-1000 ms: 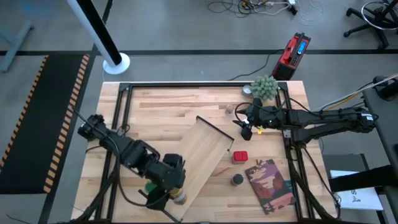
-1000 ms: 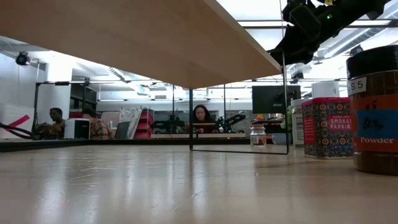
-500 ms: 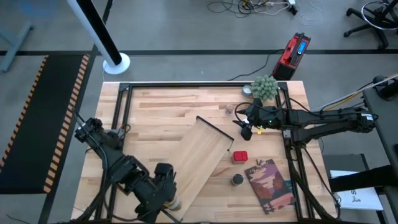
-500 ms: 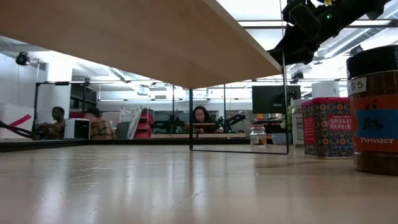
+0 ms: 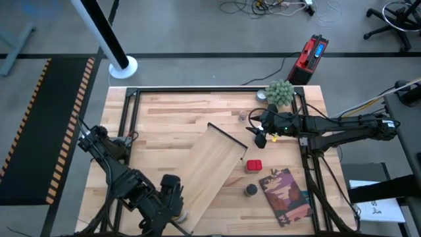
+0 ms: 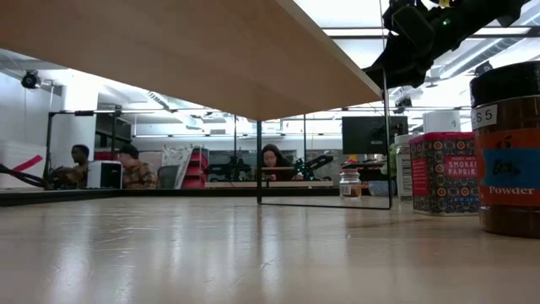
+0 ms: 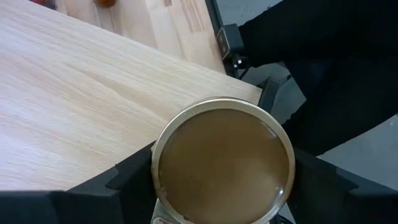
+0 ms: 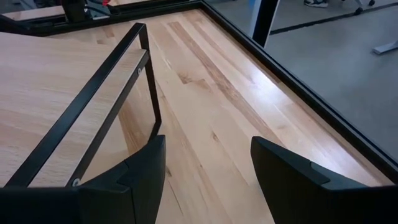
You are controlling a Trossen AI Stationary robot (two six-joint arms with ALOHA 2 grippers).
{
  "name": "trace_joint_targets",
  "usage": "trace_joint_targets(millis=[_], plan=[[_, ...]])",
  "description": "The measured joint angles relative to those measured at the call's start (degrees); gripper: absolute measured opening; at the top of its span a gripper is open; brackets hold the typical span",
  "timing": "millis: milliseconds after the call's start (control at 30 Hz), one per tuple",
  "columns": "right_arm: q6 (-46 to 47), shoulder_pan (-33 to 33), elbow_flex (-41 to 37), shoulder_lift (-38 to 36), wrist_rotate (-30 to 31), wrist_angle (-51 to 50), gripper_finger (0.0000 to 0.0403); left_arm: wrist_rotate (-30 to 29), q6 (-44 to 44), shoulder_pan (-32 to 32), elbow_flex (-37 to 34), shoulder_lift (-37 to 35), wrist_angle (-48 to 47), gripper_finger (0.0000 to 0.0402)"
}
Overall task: Shelf spices
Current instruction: Put the gold seasoning bottle on the shelf
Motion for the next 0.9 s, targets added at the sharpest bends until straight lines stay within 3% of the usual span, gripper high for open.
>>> trace_joint_targets(millis=[900], plan=[[-0.20, -0.02, 0.00, 0.00, 0.02, -0.10, 0.0213, 0.76, 2.90, 0.04, 2.60, 3.43, -4.90, 0.0275]])
